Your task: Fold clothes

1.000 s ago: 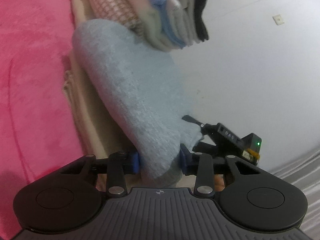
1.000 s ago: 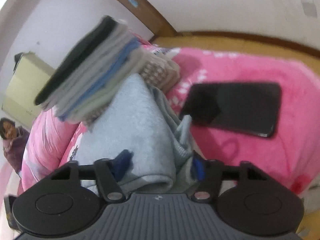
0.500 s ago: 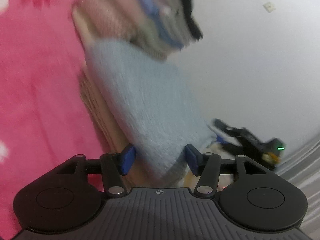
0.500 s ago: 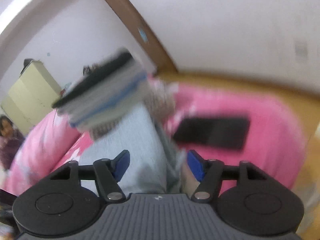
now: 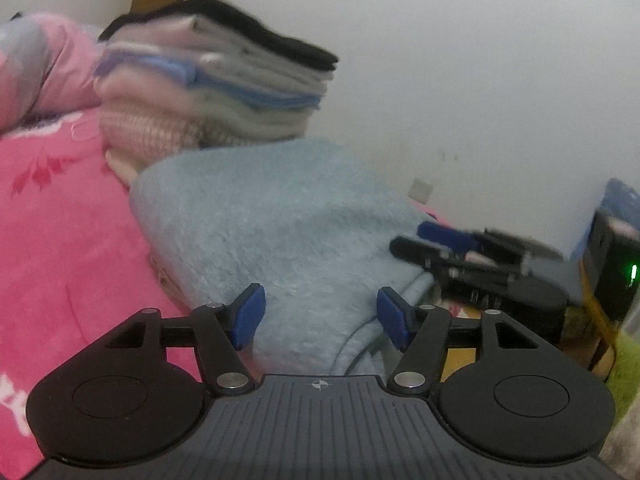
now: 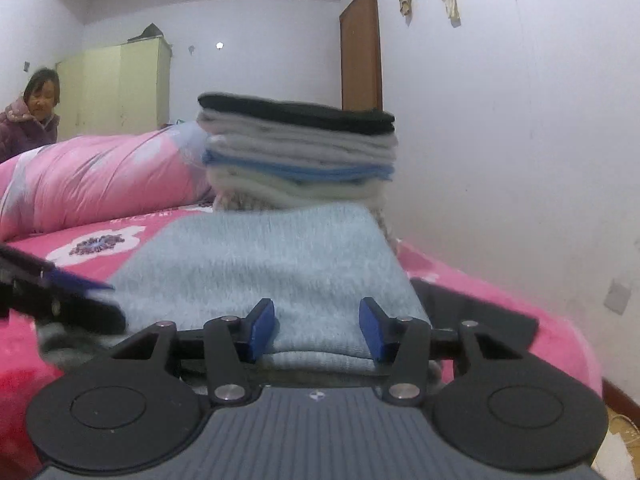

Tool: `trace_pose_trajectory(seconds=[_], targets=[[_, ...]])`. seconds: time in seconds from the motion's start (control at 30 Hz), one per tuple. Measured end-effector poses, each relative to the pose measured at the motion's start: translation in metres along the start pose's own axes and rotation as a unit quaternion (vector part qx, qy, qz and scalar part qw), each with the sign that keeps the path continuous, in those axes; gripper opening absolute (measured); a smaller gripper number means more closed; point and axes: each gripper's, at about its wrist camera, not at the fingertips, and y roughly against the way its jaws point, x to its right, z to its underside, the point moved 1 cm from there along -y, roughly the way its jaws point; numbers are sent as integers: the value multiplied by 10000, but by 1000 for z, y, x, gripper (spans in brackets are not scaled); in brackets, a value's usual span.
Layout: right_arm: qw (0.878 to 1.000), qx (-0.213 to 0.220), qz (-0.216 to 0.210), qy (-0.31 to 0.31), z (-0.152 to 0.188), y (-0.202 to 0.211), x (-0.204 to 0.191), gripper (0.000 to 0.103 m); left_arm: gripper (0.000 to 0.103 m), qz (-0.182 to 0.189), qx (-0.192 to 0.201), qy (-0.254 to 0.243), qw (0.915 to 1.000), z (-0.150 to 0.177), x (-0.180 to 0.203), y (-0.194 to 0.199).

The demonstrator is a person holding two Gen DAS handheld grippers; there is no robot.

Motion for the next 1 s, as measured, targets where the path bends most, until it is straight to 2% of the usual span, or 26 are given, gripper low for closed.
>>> trace_pose_trajectory(seconds=[0.13,0.17,0.23,0.27,0.37,0.47,0.53,0.63,0.7,0.8,0.87,1.0], targets=[[9977,669,-37,16,-19,15,-1,50,63,370,240,152,9989,-16,1,14],[9980,626,-55,8,-16,10,2,50,63,470,303,210,9982,-21,0,15],[9999,132,56,45,0,-8,10,49,63,510,367,326,9975,-32,-3,16],[9999,-40,146,67,11,-16,11,49,63,443,379,357,9977,-39,-4,14],[9999,-28,115,-72,0,-14,13,50,64,121,309,302,9990,-56,-13,-14],[9997,207,16,-98,-14,-6,13,50,64,-406,10,300,9987,-66,-30,-58],[9994,300,-118,-81,-18,-7,10,50,64,-407,-107,423,9982,-63,-39,-71],[9998,-67,-122,107,4,-19,7,50,64,-321,-5,398,9987,-60,-38,-67],[9998,169,-57,43,17,-14,7,50,64,-302,45,385,9988,-63,-37,-62],[9998,149,-19,-110,15,-10,9,50,65,-567,-44,300,9979,-72,-38,-67],[9999,135,1,-41,15,-9,7,50,65,-671,-257,267,9971,-76,-44,-86],[9999,132,-23,-34,13,-17,6,50,69,-812,-245,-13,9964,-74,-37,-96]])
